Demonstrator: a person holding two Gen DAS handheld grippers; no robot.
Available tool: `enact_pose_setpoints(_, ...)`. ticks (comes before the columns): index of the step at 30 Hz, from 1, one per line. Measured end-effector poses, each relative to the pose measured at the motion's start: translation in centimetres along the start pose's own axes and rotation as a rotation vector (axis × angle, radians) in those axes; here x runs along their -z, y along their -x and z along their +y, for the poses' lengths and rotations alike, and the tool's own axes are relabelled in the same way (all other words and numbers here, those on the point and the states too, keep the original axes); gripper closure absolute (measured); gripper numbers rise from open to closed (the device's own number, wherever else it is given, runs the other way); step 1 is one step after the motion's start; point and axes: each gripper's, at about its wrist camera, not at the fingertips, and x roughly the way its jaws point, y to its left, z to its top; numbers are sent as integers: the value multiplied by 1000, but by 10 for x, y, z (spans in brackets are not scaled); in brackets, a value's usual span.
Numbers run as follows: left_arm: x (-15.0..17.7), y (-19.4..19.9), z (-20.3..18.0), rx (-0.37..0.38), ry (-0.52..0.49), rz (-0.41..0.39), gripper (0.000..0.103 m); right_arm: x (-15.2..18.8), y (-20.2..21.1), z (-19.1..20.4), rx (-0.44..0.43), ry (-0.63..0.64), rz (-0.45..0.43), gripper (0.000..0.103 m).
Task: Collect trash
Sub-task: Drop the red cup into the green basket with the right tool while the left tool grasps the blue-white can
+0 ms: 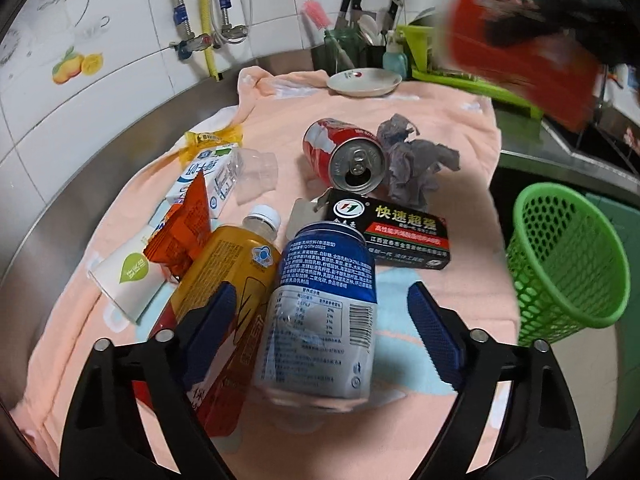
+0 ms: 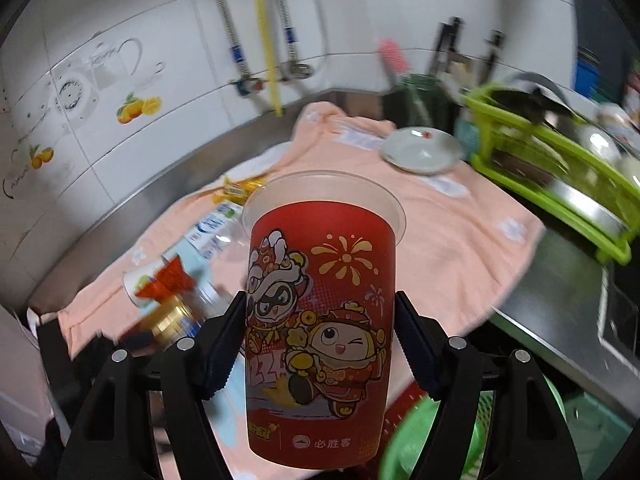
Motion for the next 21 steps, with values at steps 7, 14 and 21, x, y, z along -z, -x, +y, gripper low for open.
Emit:
enact_pose_setpoints(7, 2, -16, 0, -22, -18, 47, 21, 72, 18, -58, 142, -65, 22, 34)
enact_pose_setpoints(14, 2, -31, -9, -43, -67, 89, 35, 138, -7, -117, 222, -187, 120, 34)
enact_pose_setpoints(21, 2, -26, -4, -30, -28, 76, 37, 186, -43, -154, 288, -243, 231, 34)
